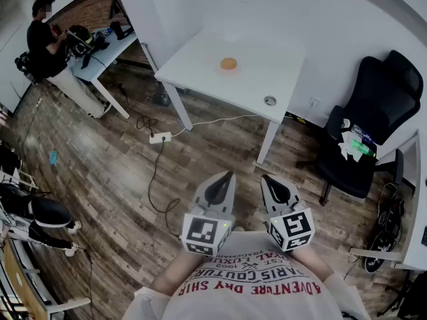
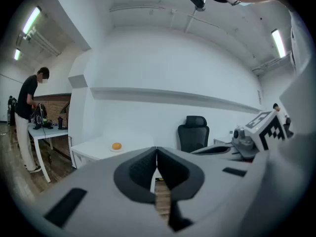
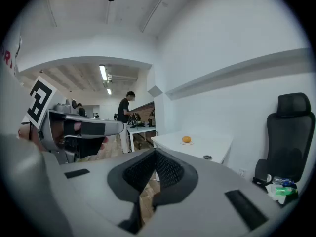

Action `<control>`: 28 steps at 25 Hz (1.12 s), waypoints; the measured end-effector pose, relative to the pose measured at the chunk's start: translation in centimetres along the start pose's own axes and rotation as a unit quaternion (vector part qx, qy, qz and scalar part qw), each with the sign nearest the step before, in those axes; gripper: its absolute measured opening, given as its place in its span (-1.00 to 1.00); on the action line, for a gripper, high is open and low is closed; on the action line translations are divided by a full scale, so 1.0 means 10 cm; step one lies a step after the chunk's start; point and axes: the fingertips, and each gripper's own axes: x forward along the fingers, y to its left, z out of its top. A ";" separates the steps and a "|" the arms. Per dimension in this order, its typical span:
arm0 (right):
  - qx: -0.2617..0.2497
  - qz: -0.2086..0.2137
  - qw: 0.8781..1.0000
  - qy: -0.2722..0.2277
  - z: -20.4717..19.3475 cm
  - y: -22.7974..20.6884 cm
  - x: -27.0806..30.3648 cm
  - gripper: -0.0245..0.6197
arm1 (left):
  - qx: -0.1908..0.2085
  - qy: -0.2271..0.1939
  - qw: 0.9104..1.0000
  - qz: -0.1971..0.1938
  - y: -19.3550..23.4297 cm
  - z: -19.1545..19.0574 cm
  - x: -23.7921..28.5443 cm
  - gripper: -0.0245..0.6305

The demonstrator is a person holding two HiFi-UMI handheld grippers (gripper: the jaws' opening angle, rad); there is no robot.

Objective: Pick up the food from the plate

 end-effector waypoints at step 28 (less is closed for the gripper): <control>0.075 0.007 0.995 0.058 -0.41 -0.20 0.55 -0.89 | -0.051 0.047 0.997 0.018 0.52 -0.41 0.33 -0.90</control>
